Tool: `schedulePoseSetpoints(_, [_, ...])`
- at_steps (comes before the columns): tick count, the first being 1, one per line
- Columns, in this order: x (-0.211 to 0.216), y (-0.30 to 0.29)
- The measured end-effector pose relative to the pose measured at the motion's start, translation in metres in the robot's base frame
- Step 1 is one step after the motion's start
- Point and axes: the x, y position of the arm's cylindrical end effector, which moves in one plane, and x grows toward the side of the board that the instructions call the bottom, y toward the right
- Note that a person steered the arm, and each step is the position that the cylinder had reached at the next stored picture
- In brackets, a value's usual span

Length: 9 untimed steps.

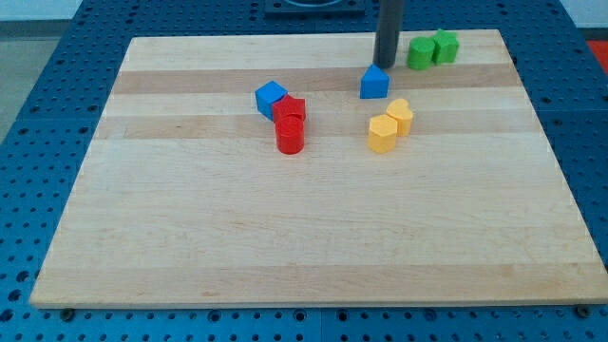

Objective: Push the blue triangle closer to the red circle

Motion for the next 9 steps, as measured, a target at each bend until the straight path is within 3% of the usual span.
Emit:
schedulePoseSetpoints(2, [0.068, -0.053])
schedulePoseSetpoints(4, [0.108, -0.059])
schedulePoseSetpoints(6, [0.133, -0.061])
schedulePoseSetpoints(9, [0.123, -0.114])
